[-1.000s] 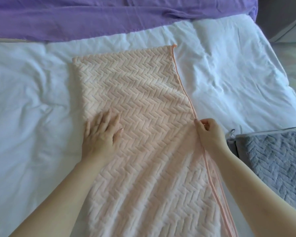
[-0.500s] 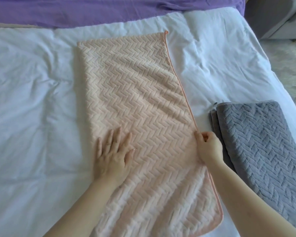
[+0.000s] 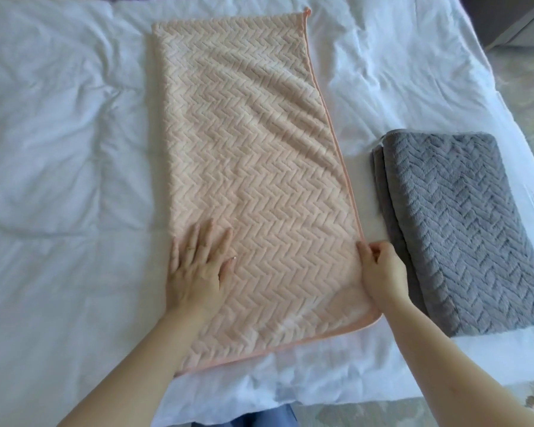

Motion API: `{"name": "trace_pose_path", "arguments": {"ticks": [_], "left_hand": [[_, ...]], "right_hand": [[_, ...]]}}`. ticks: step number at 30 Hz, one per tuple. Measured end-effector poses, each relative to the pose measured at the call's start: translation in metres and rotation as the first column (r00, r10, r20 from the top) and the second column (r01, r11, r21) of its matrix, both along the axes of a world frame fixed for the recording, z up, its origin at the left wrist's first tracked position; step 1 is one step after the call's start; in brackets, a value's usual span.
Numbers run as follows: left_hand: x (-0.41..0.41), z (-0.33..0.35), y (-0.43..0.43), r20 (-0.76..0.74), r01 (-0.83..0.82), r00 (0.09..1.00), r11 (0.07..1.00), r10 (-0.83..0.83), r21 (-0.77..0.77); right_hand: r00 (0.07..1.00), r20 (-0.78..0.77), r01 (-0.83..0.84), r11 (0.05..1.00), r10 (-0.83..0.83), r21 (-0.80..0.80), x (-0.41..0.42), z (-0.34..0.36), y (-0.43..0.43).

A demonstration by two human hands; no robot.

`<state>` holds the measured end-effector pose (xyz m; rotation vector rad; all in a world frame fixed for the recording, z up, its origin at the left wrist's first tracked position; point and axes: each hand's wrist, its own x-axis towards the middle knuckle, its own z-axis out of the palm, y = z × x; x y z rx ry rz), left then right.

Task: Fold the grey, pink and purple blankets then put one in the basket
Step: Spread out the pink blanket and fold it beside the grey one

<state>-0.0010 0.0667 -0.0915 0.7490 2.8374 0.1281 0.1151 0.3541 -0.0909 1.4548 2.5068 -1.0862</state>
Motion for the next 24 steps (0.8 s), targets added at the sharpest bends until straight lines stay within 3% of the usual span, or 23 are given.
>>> {"name": "trace_pose_path", "arguments": {"ticks": [7, 11, 15, 18, 21, 24], "left_hand": [[0.061, 0.007, -0.044, 0.097, -0.208, 0.974, 0.977, 0.203, 0.050], [0.086, 0.007, -0.051, 0.142, -0.270, 0.961, 0.915, 0.237, 0.301], [0.092, 0.002, -0.061, 0.199, -0.314, 0.949, 0.771, 0.244, 0.554], [0.088, 0.002, -0.068, 0.157, -0.291, 0.956, 0.754, 0.247, 0.588], [0.089, 0.006, -0.071, 0.134, -0.309, 0.948, 0.737, 0.289, 0.601], [0.091, 0.018, -0.076, 0.295, -0.436, 0.900, 0.656, 0.322, 0.616]], "right_hand": [[0.989, -0.141, -0.046, 0.997, 0.036, -0.065, 0.049, 0.008, -0.032], [0.978, -0.206, -0.070, 0.980, 0.030, -0.188, 0.061, 0.015, -0.040], [0.974, -0.209, -0.121, 0.979, 0.086, -0.162, 0.067, 0.014, -0.034], [0.968, -0.161, -0.209, 0.972, 0.190, -0.110, 0.074, 0.014, -0.032], [0.969, -0.153, -0.221, 0.957, 0.194, -0.189, 0.074, 0.019, -0.028], [0.959, -0.182, -0.256, 0.939, 0.217, -0.230, 0.074, 0.034, -0.017]]}}
